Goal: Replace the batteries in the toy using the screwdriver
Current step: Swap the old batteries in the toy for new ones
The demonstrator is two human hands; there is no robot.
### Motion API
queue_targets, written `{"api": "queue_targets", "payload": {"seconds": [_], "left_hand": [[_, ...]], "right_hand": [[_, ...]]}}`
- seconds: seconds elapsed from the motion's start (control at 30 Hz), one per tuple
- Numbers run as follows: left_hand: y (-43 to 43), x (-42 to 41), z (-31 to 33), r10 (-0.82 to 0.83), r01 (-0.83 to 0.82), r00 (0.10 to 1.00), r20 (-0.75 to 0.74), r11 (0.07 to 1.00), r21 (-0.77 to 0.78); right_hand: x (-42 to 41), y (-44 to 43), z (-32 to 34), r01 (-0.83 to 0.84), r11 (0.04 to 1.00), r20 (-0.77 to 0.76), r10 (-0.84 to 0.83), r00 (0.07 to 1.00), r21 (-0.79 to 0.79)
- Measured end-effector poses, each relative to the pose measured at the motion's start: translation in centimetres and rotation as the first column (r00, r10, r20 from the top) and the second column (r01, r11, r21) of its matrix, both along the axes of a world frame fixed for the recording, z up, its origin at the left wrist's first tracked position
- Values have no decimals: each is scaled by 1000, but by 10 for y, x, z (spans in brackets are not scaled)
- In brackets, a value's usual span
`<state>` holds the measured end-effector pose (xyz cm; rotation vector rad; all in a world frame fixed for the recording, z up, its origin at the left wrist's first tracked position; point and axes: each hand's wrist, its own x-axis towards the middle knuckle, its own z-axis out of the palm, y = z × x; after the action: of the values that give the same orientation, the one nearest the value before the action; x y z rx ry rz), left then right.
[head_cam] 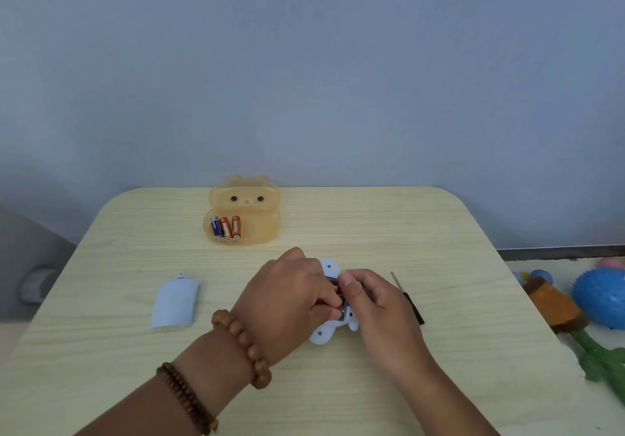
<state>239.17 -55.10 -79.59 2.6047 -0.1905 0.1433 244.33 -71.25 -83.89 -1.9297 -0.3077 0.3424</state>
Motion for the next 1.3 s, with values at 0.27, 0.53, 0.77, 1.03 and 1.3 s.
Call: {"api": "queue_targets", "payload": {"seconds": [0.27,0.53,0.77,1.03,1.3], "left_hand": [[-7,-2,1,43,-46,997,-62,998,-45],[-7,-3,6,79,-80,992,-100,997,-2],[-16,-5,12,98,-87,990,-99,991,104],[-22,-7,11,141,-135,989,-45,984,113],[-27,-5,14,264,-283,956,-128,946,-158]], "right_hand": [[1,1,2,-18,999,27,19,999,-38],[0,1,5,-21,999,5,21,1000,-38],[0,1,10,-30,999,-11,30,999,-15],[-2,2,12,-40,999,-12,40,999,-1],[-3,2,12,-58,998,-7,58,998,-9]]}}
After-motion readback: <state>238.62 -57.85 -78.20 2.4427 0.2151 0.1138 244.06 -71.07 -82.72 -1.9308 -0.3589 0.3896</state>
